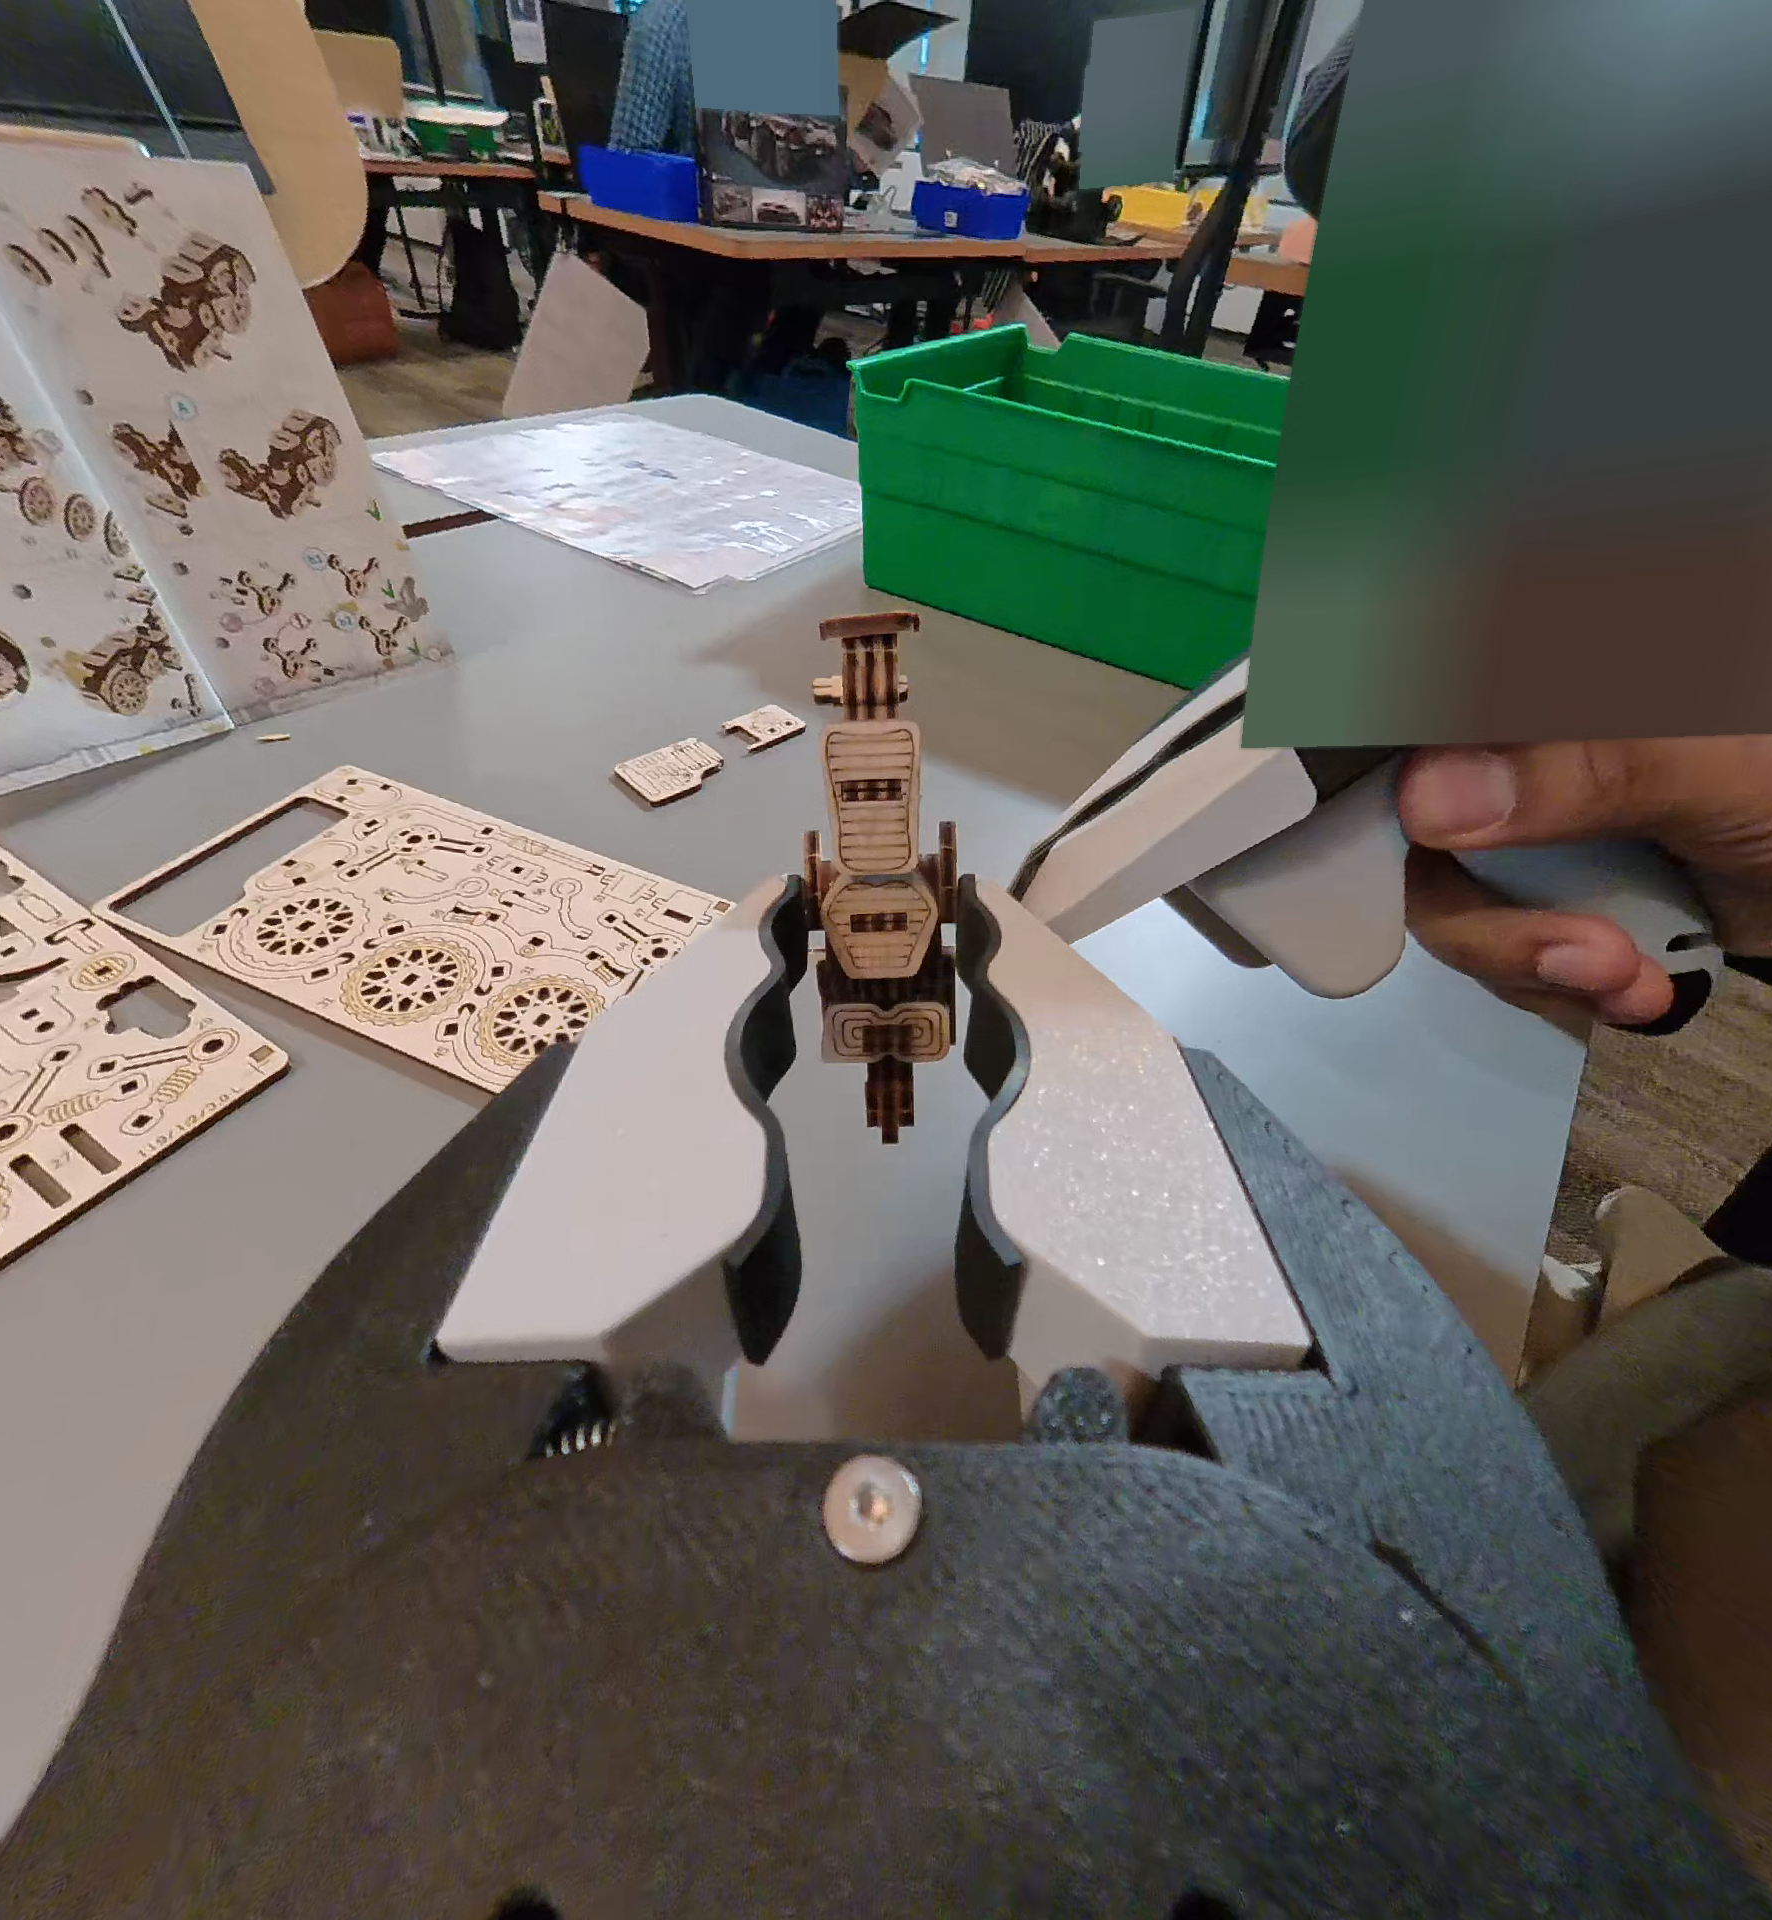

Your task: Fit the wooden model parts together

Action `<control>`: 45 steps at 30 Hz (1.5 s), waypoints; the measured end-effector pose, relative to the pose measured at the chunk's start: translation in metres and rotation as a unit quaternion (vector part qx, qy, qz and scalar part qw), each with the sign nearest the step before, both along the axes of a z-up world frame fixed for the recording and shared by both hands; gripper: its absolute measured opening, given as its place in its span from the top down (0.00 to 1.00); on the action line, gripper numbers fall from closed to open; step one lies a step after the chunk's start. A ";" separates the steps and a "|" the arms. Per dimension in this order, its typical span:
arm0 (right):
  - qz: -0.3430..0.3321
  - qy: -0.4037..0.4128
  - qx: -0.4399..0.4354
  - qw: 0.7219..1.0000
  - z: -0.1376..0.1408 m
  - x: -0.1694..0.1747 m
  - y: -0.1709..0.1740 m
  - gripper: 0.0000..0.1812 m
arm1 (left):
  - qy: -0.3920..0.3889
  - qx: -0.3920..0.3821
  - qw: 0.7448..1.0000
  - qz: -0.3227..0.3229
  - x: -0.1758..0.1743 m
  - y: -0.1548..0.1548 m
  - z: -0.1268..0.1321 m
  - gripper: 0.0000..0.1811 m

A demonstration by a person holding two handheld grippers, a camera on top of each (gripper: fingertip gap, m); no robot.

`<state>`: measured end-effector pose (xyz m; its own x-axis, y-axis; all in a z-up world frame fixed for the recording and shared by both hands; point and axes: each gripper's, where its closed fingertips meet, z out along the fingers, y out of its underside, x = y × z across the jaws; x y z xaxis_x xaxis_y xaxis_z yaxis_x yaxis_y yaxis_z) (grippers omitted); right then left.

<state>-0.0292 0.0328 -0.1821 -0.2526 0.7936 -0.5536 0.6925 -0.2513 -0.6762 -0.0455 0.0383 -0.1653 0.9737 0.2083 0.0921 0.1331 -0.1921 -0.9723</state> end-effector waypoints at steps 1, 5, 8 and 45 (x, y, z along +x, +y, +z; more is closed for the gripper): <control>0.000 0.001 -0.003 1.000 0.000 0.000 0.000 1.00 | -0.002 0.001 1.000 0.000 0.000 0.000 0.000 0.86; -0.002 0.004 -0.006 1.000 0.001 -0.001 0.000 0.99 | -0.014 0.002 1.000 0.000 -0.001 0.000 0.000 0.86; 0.000 0.006 -0.005 1.000 0.001 -0.001 0.000 0.99 | -0.019 0.003 1.000 -0.001 -0.001 0.000 -0.001 0.86; 0.047 0.085 0.027 0.995 0.001 -0.002 0.020 1.00 | -0.312 -0.102 0.942 -0.072 -0.007 -0.013 -0.056 0.82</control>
<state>-0.0309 0.0523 -0.1813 -0.4138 0.7893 -0.4536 0.5854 -0.1509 -0.7966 -0.0530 0.0255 -0.2214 0.7631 0.1527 0.6280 0.6243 -0.4256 -0.6551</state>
